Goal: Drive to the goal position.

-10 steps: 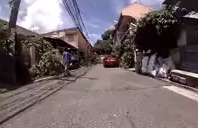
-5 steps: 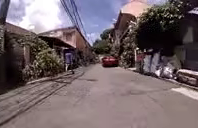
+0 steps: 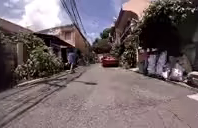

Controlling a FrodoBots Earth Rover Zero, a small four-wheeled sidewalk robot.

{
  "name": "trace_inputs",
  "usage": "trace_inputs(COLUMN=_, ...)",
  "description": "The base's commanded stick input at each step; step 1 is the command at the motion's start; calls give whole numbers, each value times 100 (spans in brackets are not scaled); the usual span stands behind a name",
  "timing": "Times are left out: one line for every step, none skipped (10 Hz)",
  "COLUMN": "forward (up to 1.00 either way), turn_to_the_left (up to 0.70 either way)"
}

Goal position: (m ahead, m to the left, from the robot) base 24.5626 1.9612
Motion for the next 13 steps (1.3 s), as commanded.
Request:
trace_inputs(forward=100, turn_to_the_left=0)
trace_inputs(forward=100, turn_to_the_left=0)
trace_inputs(forward=100, turn_to_the_left=0)
trace_inputs(forward=100, turn_to_the_left=0)
trace_inputs(forward=100, turn_to_the_left=0)
trace_inputs(forward=100, turn_to_the_left=0)
trace_inputs(forward=100, turn_to_the_left=0)
trace_inputs(forward=100, turn_to_the_left=0)
trace_inputs(forward=100, turn_to_the_left=0)
trace_inputs(forward=100, turn_to_the_left=0)
trace_inputs(forward=100, turn_to_the_left=0)
trace_inputs(forward=100, turn_to_the_left=0)
trace_inputs(forward=100, turn_to_the_left=0)
